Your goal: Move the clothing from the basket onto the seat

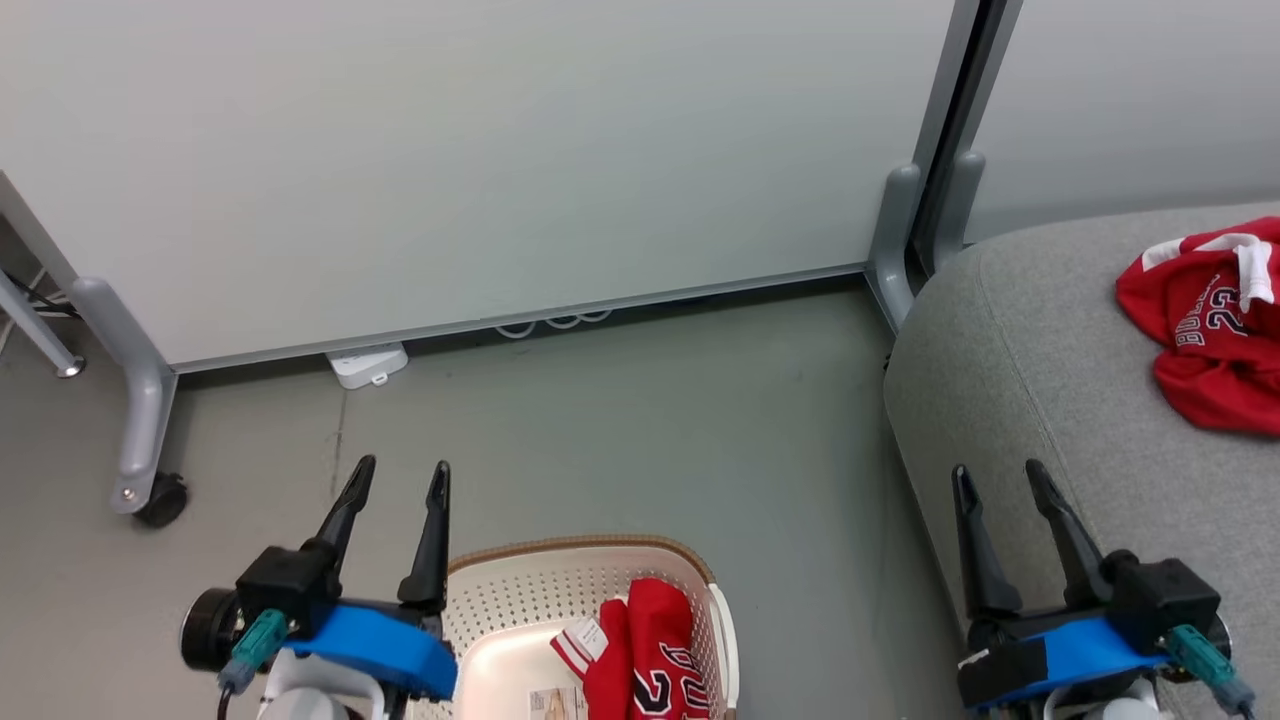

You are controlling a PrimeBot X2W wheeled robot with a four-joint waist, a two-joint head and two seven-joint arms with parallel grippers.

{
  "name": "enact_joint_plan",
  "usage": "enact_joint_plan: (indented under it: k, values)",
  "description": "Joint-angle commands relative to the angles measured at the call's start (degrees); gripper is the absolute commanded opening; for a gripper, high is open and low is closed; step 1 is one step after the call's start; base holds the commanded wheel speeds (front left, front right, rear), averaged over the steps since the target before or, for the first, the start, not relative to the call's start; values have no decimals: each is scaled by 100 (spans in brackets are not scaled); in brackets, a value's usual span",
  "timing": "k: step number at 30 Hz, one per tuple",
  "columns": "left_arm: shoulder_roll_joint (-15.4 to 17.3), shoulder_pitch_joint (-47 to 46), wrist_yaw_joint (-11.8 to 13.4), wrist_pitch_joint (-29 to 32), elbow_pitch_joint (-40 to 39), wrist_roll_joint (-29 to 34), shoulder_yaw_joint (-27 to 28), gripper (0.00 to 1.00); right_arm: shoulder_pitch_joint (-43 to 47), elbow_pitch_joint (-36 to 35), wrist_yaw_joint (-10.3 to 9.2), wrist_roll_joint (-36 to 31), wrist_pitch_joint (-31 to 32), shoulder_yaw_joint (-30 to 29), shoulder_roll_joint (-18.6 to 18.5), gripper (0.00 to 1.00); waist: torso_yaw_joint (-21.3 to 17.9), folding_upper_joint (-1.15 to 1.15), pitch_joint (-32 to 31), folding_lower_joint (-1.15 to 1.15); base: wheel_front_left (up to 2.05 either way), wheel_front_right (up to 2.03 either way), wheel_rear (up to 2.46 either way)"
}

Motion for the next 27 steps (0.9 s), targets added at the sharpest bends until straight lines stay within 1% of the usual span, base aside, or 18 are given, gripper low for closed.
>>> enact_joint_plan:
  k: [1, 8, 10, 11, 14, 21, 27]
  values:
    - [16, -272, -40, -16, 199, 33, -90, 100, -199, -69, -6, 2, -2, 3, -32, 100, -119, 0, 218, 0, 0, 0, 0]
    - [46, -1209, -76, -17, 1205, 20, -538, 100, -709, -228, -5, -2, -2, -8, -24, 100, -393, 0, 934, 0, 0, 0, 0]
    - [79, -1459, -81, -17, 1506, -16, -730, 100, -897, -275, -6, -3, -2, 8, -26, 100, -477, 0, 1175, 0, 0, 0, 0]
    - [125, -1705, -83, -17, 1777, -87, -945, 100, -1097, -324, -5, -28, -2, 17, -25, 100, -549, 0, 1418, 0, 0, 0, 0]
    - [205, -2037, -83, -17, 2184, -207, -1211, 100, -1431, -397, -6, -54, -2, 40, -23, 100, -656, 0, 1786, 0, 0, 0, 0]
    - [363, -2642, -78, -18, 3049, -487, -1732, 100, -2084, -535, -6, -89, -2, 86, 7, 100, -861, 0, 2578, 0, 0, 0, 0]
    - [459, -3041, -77, -16, 3734, -775, -2184, 100, -2437, -621, -6, -129, -1, 128, 42, 100, -966, 0, 3140, 0, 0, 0, 0]
